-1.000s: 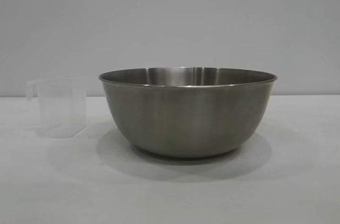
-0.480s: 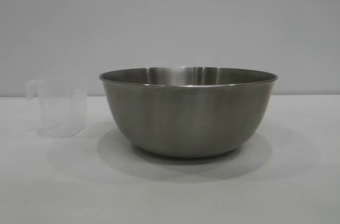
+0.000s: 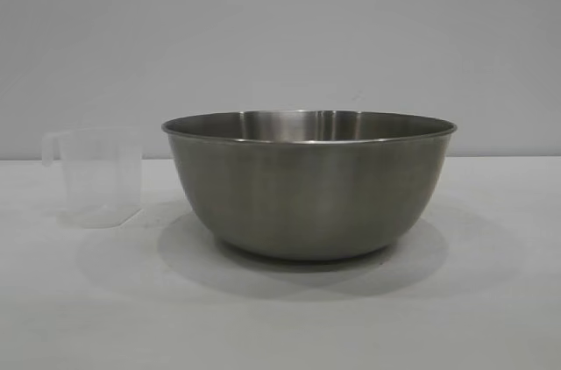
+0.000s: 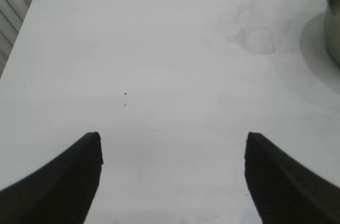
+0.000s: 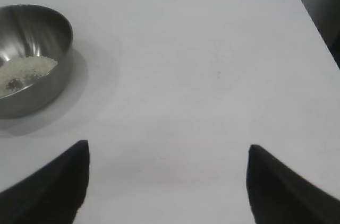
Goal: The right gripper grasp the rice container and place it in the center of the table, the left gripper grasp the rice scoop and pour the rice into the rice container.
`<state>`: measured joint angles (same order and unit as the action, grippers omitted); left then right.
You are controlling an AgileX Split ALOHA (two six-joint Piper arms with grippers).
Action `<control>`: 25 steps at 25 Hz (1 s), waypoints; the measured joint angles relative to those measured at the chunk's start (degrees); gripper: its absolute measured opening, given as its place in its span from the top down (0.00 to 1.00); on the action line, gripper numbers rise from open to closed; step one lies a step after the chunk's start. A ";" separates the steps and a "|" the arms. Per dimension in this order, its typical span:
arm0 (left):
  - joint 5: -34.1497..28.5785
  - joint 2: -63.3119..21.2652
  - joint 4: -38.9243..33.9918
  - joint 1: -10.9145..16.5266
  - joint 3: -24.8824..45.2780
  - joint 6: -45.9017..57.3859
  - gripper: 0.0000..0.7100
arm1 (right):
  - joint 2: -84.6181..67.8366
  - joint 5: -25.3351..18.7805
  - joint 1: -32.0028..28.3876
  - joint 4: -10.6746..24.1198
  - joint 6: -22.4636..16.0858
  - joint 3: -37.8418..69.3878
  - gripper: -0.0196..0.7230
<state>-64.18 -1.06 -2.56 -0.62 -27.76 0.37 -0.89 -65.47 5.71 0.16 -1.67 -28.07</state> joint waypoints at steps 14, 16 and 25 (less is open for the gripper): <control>0.00 0.00 0.00 2.50 0.00 0.00 0.30 | 0.00 0.00 0.00 0.00 0.11 0.00 0.24; 0.00 0.00 0.00 2.50 0.00 0.00 0.30 | 0.00 0.00 0.00 0.00 0.11 0.00 0.24; 0.00 0.00 0.00 2.50 0.00 0.00 0.30 | 0.00 0.00 0.00 0.00 0.11 0.00 0.24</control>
<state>-64.18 -1.06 -2.56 1.88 -27.76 0.37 -0.89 -65.47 5.71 0.16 -1.57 -28.07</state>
